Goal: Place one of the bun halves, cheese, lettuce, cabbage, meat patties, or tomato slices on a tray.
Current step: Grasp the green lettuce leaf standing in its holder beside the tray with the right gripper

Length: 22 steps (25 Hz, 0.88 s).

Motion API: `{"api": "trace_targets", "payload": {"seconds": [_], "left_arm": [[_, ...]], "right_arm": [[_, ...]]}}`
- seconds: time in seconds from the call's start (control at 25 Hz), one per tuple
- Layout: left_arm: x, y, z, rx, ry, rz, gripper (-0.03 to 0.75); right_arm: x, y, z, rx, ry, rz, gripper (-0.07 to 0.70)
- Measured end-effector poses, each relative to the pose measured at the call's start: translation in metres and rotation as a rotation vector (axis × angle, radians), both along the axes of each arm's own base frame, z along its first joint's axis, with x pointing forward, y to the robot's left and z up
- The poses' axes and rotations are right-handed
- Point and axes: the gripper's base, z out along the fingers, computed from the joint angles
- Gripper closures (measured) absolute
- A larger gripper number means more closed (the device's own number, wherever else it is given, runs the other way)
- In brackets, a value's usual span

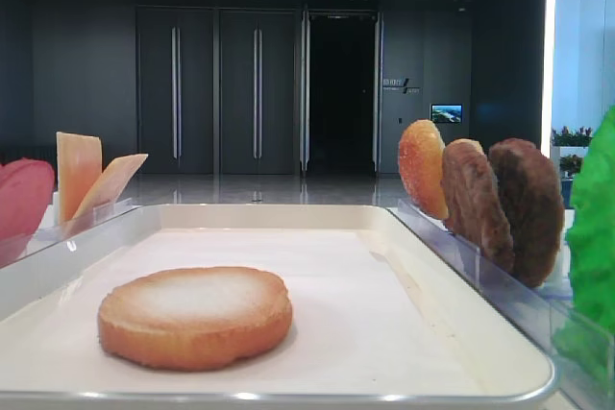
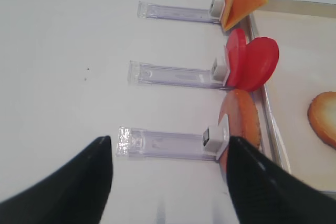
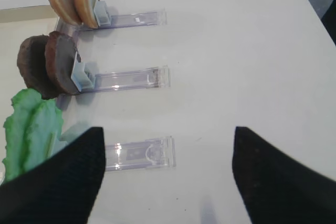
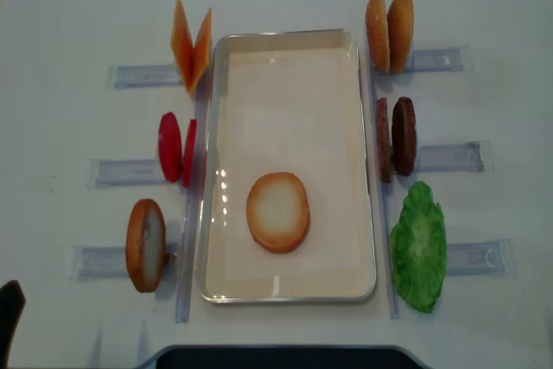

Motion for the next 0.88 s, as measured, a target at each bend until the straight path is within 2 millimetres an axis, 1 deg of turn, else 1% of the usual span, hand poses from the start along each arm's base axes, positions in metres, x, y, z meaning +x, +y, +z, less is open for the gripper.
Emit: {"api": "trace_targets", "payload": {"seconds": [0.88], "left_arm": [[0.0, -0.0001, 0.0, -0.001, 0.0, 0.0, 0.198]], "right_arm": [[0.0, 0.0, 0.0, 0.0, 0.0, 0.0, 0.118]]}}
